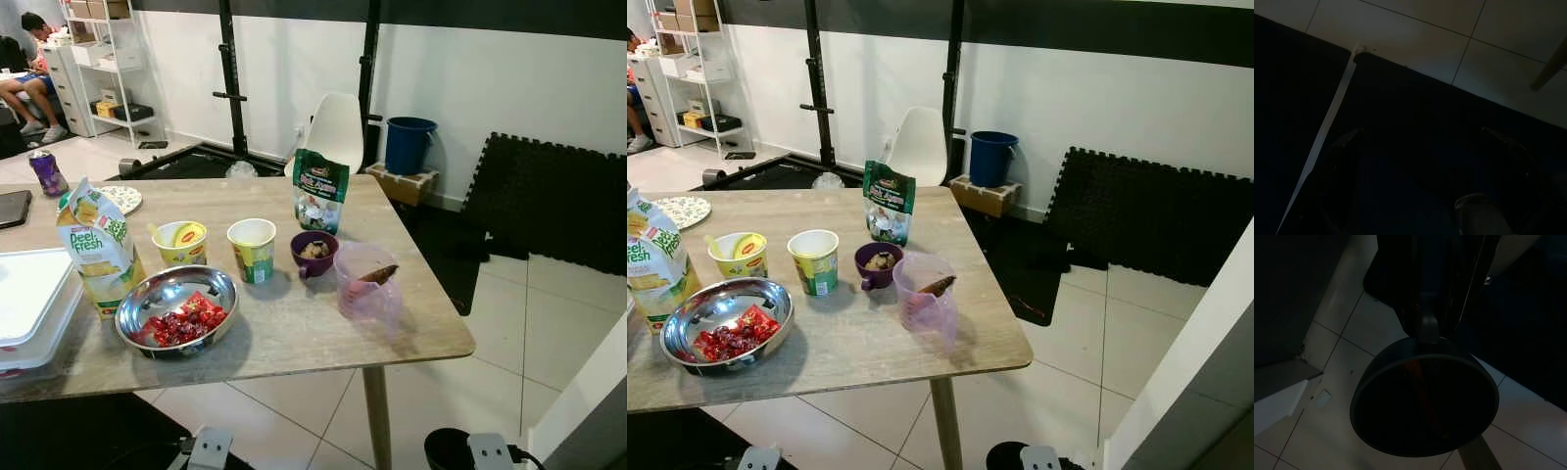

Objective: Restocking fridge

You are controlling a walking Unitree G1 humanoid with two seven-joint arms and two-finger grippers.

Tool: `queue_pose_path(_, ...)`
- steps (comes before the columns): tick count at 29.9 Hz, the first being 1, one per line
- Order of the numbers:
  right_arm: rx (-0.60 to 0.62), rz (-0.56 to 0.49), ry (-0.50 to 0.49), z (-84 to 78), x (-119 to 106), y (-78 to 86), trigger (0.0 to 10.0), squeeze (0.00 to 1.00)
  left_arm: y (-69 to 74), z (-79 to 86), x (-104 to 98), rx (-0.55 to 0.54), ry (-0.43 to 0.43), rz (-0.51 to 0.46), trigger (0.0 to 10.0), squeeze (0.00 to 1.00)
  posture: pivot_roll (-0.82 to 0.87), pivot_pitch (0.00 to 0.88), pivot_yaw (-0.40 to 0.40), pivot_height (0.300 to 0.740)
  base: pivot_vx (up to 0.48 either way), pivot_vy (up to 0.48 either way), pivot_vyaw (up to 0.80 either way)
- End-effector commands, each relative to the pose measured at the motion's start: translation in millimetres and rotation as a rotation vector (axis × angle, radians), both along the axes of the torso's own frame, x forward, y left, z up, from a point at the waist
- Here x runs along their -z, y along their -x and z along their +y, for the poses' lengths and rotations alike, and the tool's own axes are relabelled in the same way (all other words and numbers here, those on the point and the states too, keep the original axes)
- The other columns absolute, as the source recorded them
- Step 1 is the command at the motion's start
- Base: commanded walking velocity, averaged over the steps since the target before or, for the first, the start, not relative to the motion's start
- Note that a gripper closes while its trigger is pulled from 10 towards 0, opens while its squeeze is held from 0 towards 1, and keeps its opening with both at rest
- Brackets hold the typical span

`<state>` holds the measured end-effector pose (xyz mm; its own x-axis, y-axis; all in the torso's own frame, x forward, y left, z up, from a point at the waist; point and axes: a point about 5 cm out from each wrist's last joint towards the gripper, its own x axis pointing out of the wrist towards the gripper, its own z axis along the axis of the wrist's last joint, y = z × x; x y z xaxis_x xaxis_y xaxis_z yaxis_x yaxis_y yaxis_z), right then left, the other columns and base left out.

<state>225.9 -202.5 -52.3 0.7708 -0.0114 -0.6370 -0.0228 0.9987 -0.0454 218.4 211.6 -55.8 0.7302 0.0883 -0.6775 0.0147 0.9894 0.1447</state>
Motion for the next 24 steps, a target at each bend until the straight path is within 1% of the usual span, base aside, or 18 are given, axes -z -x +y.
queue_pose_path(1, 0.003, 0.007, 0.012, -2.7, 1.5, 3.3, 10.0, 0.00, 4.7, 2.8, 2.0, 0.011, -0.011, 0.012, 10.0, 0.00, -0.01, 0.066, -0.010, 0.740, 0.000, 0.000, 0.00)
queue_pose_path(3, 0.000, 0.008, 0.013, -1.8, 2.0, 4.0, 10.0, 0.00, 5.8, 3.7, 2.3, 0.003, 0.000, 0.008, 10.0, 0.00, -0.01, 0.068, -0.011, 0.740, 0.000, 0.000, 0.00)
queue_pose_path(15, -0.011, 0.004, 0.018, 0.4, 0.9, 1.4, 10.0, 0.00, 7.4, 5.5, 2.4, -0.005, -0.001, 0.003, 10.0, 0.00, -0.01, 0.064, -0.016, 0.740, 0.000, 0.000, 0.00)
queue_pose_path(24, -0.011, 0.007, 0.018, 1.8, 1.4, 1.6, 10.0, 0.00, 6.3, 5.7, 1.9, 0.001, 0.001, 0.005, 10.0, 0.00, -0.01, 0.067, -0.012, 0.740, 0.000, 0.000, 0.00)
